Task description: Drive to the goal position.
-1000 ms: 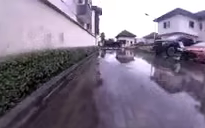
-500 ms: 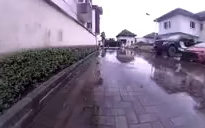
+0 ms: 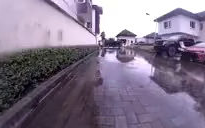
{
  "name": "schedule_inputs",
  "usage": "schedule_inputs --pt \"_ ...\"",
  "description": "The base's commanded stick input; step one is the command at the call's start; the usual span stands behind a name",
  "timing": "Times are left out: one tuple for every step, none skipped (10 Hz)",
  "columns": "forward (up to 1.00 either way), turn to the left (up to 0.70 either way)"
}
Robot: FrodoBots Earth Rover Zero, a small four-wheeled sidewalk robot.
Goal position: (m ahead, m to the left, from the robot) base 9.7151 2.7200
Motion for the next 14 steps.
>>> schedule_inputs --pt "0.5 0.0" --pt "0.5 0.0" --pt "0.5 0.0" --pt "0.5 0.0" --pt "0.5 0.0" --pt "0.5 0.0" --pt "0.5 0.0" --pt "0.5 0.0" --pt "0.5 0.0" --pt "0.5 0.0" --pt "0.5 0.0" --pt "0.5 0.0" --pt "0.5 0.0" --pt "0.5 0.0"
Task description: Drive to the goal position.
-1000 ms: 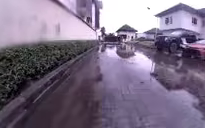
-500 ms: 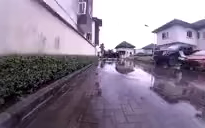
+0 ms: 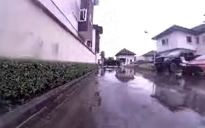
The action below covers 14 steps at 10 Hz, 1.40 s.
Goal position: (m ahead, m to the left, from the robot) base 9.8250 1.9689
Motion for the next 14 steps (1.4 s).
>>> schedule_inputs --pt "0.5 0.0" --pt "0.5 0.0" --pt "0.5 0.0" --pt "0.5 0.0" --pt "0.5 0.0" --pt "0.5 0.0" --pt "0.5 0.0" --pt "0.5 0.0" --pt "0.5 0.0" --pt "0.5 0.0" --pt "0.54 0.0" --pt "0.68 0.0" --pt "0.7 0.0" --pt "0.7 0.0"
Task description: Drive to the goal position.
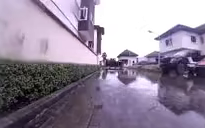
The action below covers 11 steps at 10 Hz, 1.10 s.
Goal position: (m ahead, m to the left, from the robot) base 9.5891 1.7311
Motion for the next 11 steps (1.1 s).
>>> schedule_inputs --pt "0.7 0.0" --pt "0.7 0.0" --pt "0.7 0.0" --pt "0.7 0.0" --pt "0.7 0.0" --pt "0.7 0.0" --pt "0.7 -0.08" --pt "0.7 -0.31" --pt "0.7 -0.26" --pt "0.7 -0.16" --pt "0.7 -0.05"
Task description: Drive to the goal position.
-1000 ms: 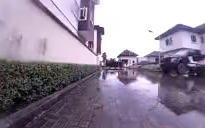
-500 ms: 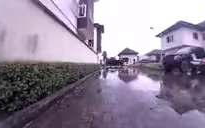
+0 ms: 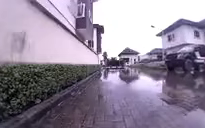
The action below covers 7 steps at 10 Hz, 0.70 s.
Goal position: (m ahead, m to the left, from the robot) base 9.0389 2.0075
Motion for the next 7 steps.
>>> schedule_inputs --pt "0.7 0.0" --pt "0.7 0.0" --pt "0.7 0.0" --pt "0.7 0.0" --pt "0.7 0.0" --pt "0.7 0.0" --pt "0.7 0.0"
